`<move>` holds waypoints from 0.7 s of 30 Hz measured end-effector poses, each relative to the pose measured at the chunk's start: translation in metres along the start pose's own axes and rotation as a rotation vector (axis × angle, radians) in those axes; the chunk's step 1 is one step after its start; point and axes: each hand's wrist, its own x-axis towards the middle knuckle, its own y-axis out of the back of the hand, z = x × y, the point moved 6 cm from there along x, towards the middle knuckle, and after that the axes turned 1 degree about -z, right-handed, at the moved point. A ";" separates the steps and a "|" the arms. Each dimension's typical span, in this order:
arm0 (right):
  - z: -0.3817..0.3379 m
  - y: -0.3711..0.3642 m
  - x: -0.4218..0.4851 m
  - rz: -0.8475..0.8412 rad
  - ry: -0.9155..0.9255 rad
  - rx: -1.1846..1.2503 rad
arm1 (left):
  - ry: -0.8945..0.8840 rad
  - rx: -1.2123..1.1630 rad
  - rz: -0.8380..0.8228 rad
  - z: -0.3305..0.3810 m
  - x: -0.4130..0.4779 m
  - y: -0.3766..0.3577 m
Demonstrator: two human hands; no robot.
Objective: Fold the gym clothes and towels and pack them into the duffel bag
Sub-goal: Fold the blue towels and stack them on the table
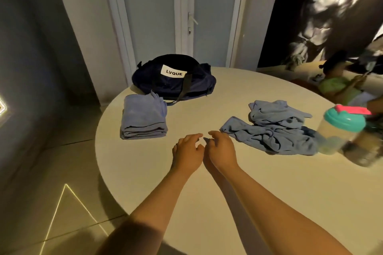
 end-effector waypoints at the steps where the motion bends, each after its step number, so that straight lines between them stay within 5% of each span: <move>1: 0.012 0.015 -0.004 0.024 -0.009 -0.023 | -0.006 0.110 -0.043 0.014 -0.002 -0.014; 6: 0.064 0.089 -0.008 0.188 -0.028 -0.341 | -0.027 0.147 -0.163 0.072 -0.005 -0.064; 10: 0.111 0.136 -0.011 0.111 -0.290 -0.534 | -0.039 0.066 -0.228 0.095 -0.005 -0.092; 16: 0.108 0.138 -0.024 0.028 0.010 -0.077 | -0.117 -0.203 -0.163 0.114 -0.005 -0.102; 18: 0.096 0.129 -0.035 -0.039 0.038 0.037 | -0.118 -0.157 -0.149 0.114 -0.007 -0.099; 21: 0.091 0.128 -0.049 0.092 0.011 0.159 | -0.097 0.049 -0.136 0.107 -0.014 -0.095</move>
